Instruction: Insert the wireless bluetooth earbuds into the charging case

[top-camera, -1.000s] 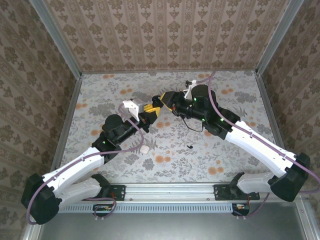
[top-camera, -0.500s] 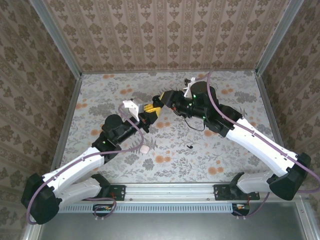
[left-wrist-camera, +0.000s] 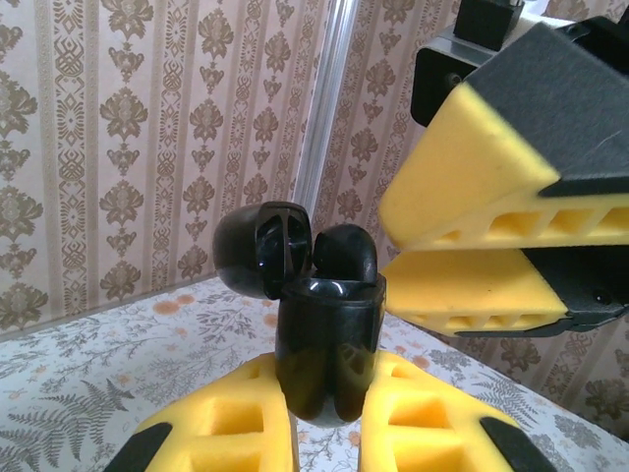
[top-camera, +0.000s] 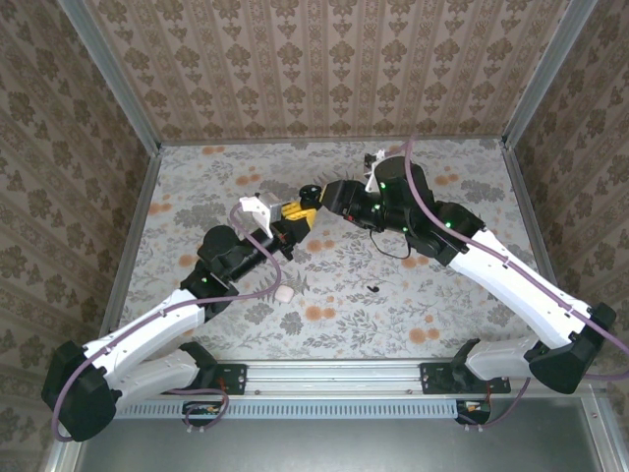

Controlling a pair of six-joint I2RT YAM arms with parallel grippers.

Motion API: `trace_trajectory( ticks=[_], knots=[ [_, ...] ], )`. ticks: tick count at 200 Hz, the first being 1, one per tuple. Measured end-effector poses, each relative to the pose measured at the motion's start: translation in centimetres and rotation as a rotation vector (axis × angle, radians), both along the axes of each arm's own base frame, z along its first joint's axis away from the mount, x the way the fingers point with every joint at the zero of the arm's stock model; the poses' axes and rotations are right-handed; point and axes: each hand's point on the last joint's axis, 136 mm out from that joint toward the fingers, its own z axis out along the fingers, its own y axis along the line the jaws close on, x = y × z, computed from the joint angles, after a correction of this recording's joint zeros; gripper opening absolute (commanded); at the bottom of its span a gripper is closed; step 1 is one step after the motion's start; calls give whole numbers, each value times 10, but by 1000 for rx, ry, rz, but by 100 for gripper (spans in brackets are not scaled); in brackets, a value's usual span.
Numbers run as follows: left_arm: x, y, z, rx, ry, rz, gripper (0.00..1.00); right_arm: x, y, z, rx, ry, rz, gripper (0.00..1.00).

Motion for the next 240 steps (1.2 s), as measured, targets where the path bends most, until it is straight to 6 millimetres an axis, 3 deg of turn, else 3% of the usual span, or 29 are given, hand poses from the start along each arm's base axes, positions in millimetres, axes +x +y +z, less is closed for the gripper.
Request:
trace_trajectory(
  ticks=[26,94,164,240],
  knots=[
    [-4,-4,0,9,-15,-30,0,-2,-3,2,-40,-25,19,40],
    [-6,-18,-14,61,-50,-97,0,-12,-9,38,-94,-124,80,27],
    [-10,-19,-5,61,-120,-109,0,-13,-3,5,-178,-36,127,26],
    [-5,-21,-12,83,-123,-96,0,-8,-2,0,-231,-28,143,16]
  ],
)
